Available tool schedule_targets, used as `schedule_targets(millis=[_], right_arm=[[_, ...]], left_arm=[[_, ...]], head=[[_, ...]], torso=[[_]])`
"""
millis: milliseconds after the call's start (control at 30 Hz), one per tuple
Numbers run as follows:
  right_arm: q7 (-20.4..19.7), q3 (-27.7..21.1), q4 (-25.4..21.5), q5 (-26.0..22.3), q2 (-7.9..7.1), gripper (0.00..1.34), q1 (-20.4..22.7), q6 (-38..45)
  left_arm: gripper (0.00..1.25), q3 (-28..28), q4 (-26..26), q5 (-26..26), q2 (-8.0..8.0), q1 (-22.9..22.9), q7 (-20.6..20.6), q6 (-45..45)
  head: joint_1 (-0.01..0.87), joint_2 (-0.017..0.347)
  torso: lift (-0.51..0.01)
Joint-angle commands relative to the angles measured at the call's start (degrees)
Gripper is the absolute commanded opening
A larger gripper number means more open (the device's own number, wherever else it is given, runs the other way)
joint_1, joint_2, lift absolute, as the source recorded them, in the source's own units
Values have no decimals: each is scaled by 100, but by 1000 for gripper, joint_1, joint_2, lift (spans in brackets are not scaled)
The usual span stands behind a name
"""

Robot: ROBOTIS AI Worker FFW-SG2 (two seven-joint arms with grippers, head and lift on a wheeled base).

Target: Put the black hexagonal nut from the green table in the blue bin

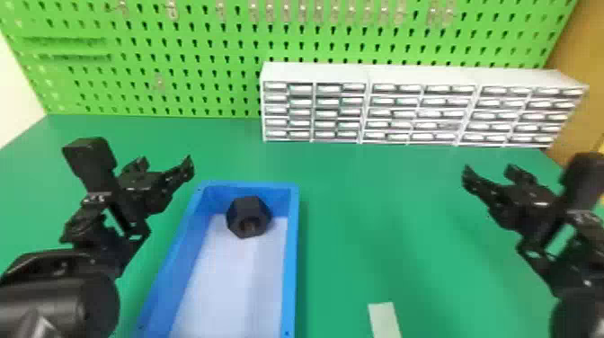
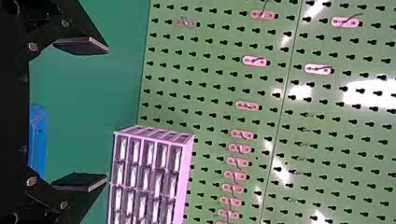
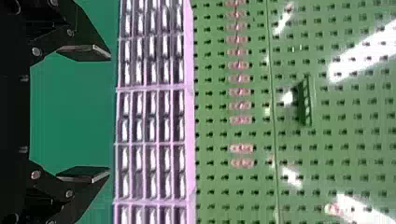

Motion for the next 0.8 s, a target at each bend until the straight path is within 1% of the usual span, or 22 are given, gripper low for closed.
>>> schedule_targets(millis=[0, 33, 133, 167, 267, 400, 500, 600, 767], right_arm=[[12, -290, -207, -169, -100, 934, 83, 456], [12, -308, -233, -231, -144, 934, 92, 544], [12, -290, -277, -486, -337, 934, 136, 781], [12, -273, -286, -600, -425, 934, 145, 869], [12, -264, -286, -890, -592, 934, 153, 1150], [20, -299, -286, -1074, -698, 937, 162, 1343], [73, -431, -286, -1171, -689, 937, 197, 1405], [161, -580, -286, -1180, -627, 937, 224, 1405], [258, -791, -242, -1162, -434, 937, 259, 1405]], left_arm=[[954, 34, 0, 0, 0, 8, 0, 0], [954, 42, 0, 9, 0, 8, 0, 0], [954, 104, 0, 71, 0, 26, 0, 0], [954, 121, 0, 71, -9, 26, 0, 0], [953, 157, 0, 97, -9, 35, 9, 0], [953, 236, 0, 123, -9, 35, 35, 0], [953, 280, 0, 132, -9, 26, 35, 0], [953, 315, 0, 141, -9, 26, 35, 0], [953, 297, 0, 167, -9, 35, 44, 0]], head=[[666, 32], [666, 32], [666, 32], [666, 32], [666, 32], [666, 32], [666, 32], [666, 32], [666, 32]], torso=[[-100], [-100], [-100], [-100], [-100], [-100], [-100], [-100], [-100]])
